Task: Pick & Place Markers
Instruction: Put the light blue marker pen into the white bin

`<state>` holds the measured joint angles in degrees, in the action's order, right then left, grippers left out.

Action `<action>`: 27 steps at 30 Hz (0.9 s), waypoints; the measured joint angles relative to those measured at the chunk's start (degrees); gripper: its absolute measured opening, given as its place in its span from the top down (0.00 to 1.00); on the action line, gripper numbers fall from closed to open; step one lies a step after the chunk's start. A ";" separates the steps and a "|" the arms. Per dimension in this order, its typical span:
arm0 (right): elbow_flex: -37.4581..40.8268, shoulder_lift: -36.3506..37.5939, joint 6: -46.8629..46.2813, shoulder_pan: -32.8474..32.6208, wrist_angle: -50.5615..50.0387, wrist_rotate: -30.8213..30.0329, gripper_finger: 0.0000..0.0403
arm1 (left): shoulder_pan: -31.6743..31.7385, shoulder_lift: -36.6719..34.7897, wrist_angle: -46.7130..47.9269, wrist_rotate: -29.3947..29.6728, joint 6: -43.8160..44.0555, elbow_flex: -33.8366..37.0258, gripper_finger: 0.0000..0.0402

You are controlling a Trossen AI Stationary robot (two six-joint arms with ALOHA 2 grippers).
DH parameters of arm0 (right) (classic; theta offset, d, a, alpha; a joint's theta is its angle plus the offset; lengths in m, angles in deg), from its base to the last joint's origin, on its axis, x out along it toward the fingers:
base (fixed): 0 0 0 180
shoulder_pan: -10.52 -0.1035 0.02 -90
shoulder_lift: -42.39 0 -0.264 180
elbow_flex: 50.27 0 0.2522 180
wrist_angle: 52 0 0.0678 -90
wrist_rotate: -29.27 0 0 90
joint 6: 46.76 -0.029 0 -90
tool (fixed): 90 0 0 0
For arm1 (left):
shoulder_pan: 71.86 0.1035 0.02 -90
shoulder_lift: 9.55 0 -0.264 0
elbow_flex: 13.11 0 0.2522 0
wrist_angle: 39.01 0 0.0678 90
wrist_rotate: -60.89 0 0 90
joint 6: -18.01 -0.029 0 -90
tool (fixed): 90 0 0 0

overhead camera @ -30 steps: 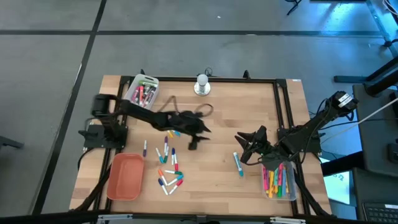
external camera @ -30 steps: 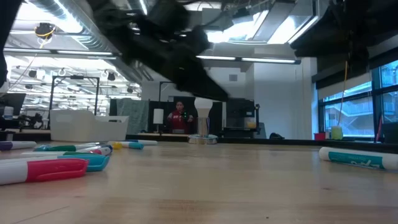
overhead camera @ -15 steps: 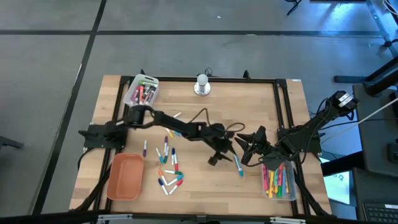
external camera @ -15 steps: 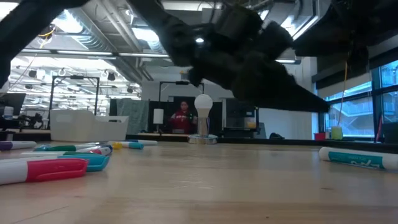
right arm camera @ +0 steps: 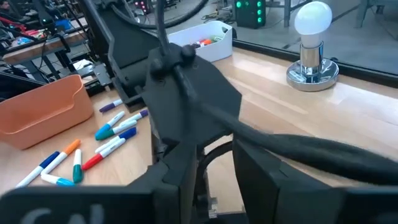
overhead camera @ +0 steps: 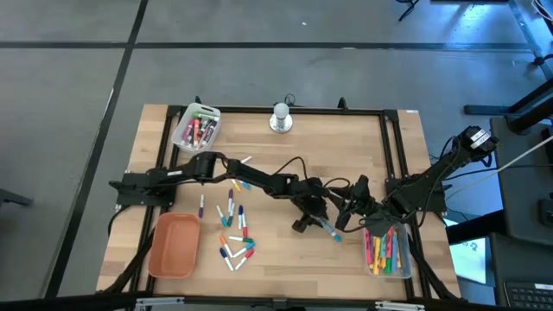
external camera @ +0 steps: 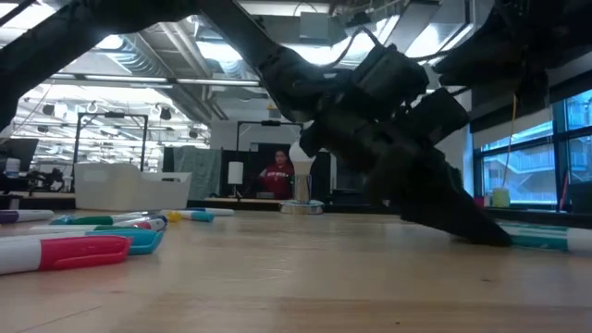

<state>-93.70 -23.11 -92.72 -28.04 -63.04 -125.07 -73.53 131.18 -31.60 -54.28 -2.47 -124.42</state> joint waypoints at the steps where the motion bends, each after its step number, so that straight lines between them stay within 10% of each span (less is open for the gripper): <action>1: 0.00 0.00 0.00 0.00 -0.02 0.00 0.74 | 0.04 -0.02 1.80 -0.05 -0.45 -0.17 0.60; 14: 0.00 -2.72 -2.42 0.00 -0.88 0.57 0.74 | -0.73 -3.74 20.38 7.95 16.38 -0.42 0.83; 27: 0.00 -7.85 -9.01 -0.02 -1.79 3.98 0.74 | -8.64 -27.93 36.61 42.32 29.76 20.07 0.83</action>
<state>-93.70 -30.95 -101.72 -28.07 -64.83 -121.09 -82.17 103.25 5.01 -11.96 27.29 -104.35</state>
